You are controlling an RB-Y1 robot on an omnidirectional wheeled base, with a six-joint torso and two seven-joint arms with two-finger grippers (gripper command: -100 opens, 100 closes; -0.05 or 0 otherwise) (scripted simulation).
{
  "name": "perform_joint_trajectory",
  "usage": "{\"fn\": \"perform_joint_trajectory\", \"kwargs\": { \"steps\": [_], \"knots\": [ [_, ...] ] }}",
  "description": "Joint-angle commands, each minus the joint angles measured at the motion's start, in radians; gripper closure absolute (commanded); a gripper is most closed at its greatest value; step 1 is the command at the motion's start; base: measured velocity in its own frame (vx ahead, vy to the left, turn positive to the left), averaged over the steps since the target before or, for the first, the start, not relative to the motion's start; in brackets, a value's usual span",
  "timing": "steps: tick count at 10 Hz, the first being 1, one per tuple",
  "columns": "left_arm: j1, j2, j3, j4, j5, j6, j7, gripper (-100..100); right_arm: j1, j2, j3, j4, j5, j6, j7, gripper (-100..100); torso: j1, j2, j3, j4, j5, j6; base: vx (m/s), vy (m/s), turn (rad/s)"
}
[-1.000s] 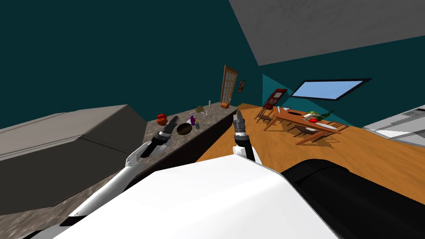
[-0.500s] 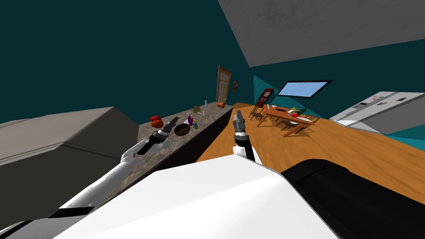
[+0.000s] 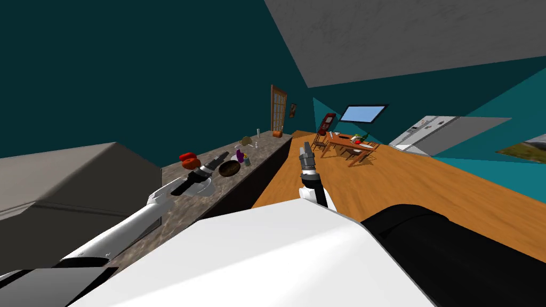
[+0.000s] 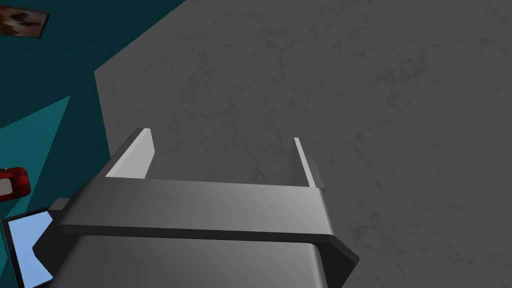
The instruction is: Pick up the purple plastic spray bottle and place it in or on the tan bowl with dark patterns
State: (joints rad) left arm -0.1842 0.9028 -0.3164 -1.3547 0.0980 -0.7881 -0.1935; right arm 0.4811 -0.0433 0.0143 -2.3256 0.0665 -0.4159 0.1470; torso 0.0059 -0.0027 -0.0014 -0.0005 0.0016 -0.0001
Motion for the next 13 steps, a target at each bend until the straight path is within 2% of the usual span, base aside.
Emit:
{"fn": "perform_joint_trajectory", "kwargs": {
  "steps": [1, 2, 3, 6, 7, 10, 13],
  "knots": [
    [-0.028, 0.046, -0.041, 0.05, 0.003, 0.005, -0.037, -100, 0.0, 0.0, 0.0, 0.0, 0.0, 0.0, 0.0, 0, 0.0, 0.0, 0.0, 0.0, 0.0, 0.0, -0.047, 0.09, -0.395],
    [-0.048, 0.072, -0.069, 0.094, 0.004, 0.004, -0.057, -100, 0.0, 0.0, 0.0, 0.0, 0.0, 0.0, 0.0, 0, 0.002, 0.0, 0.0, 0.0, 0.0, -0.001, -0.039, 0.102, -0.362],
    [-0.048, 0.072, -0.069, 0.114, 0.004, 0.004, -0.057, -100, 0.0, 0.0, 0.0, 0.0, 0.0, 0.0, 0.0, 0, 0.003, 0.0, 0.0, 0.0, 0.001, -0.001, -0.021, 0.065, -0.086],
    [-0.099, 0.136, -0.151, 0.227, 0.009, 0.011, -0.119, -100, 0.0, 0.0, 0.0, 0.0, 0.0, 0.0, 0.0, 0, 0.0, -0.003, -0.002, -0.001, 0.0, -0.001, -0.003, 0.05, -0.296],
    [-0.099, 0.136, -0.151, 0.239, 0.009, 0.011, -0.119, -100, 0.0, 0.0, 0.0, 0.0, 0.0, 0.0, 0.0, 0, 0.0, -0.003, -0.002, -0.001, 0.0, -0.001, -0.002, 0.052, -0.116],
    [-0.134, 0.18, -0.231, 0.347, 0.013, 0.026, -0.179, -100, 0.0, 0.0, 0.0, 0.0, 0.0, 0.0, 0.0, 0, -0.001, -0.004, -0.002, -0.001, 0.0, -0.001, 0.01, 0.045, -0.284],
    [-0.153, 0.205, -0.302, 0.432, 0.017, 0.046, -0.233, -100, 0.0, 0.0, 0.0, 0.0, 0.0, 0.0, 0.0, 0, 0.0, -0.006, -0.003, -0.001, 0.0, -0.002, 0.028, 0.055, -0.216]
  ]
}}
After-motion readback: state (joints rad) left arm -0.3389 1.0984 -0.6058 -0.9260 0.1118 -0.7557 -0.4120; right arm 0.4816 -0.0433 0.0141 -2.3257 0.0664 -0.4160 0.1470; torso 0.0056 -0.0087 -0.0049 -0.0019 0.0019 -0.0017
